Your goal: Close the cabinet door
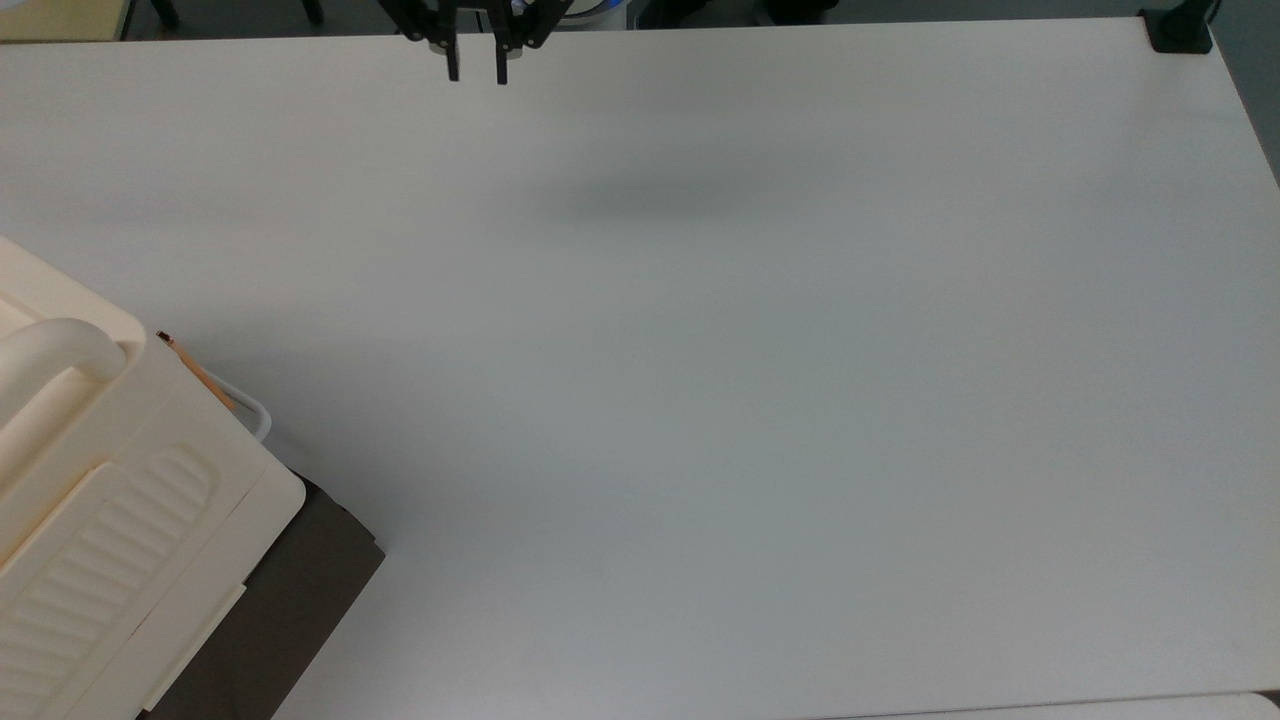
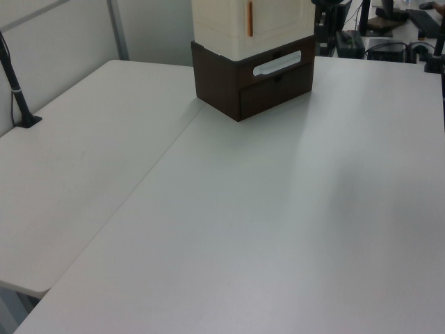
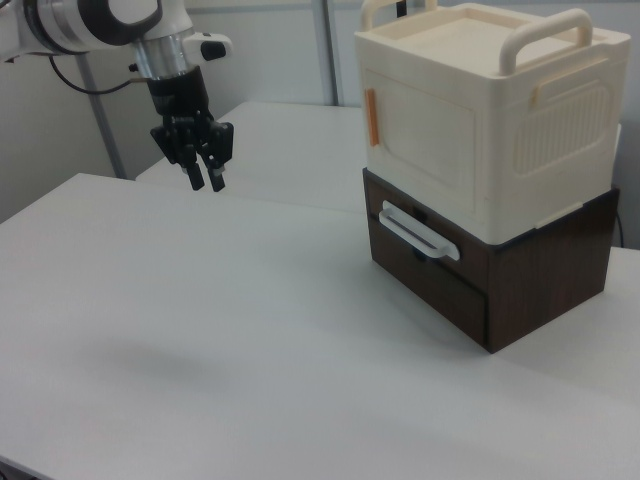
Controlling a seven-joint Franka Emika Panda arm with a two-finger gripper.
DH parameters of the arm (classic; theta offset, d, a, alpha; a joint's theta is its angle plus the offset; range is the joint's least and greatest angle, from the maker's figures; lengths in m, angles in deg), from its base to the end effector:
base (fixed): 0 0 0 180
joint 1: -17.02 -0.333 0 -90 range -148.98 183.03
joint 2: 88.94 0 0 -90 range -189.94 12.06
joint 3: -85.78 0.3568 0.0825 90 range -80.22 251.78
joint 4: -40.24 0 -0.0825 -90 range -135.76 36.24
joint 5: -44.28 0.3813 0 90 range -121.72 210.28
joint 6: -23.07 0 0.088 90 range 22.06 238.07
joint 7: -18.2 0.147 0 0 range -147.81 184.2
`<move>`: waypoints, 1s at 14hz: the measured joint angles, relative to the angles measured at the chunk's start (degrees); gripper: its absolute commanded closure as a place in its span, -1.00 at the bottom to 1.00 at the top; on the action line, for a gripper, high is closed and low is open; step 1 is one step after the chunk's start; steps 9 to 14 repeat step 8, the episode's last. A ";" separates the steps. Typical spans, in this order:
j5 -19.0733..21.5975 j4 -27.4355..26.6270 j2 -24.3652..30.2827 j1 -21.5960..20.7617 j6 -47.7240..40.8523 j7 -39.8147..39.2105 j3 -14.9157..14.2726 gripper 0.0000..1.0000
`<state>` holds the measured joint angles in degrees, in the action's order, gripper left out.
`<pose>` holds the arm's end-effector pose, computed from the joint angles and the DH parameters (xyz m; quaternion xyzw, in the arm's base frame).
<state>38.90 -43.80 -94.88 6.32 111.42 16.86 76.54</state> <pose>0.5837 0.0060 0.6142 0.9981 0.0240 -0.0135 0.0552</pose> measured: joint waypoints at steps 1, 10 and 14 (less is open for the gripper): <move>-0.01 -0.06 0.00 0.24 0.00 0.09 -0.02 -1.00; -0.04 -0.09 0.06 1.84 0.00 0.38 -0.03 -1.00; -0.04 -0.09 0.06 1.84 0.00 0.38 -0.03 -1.00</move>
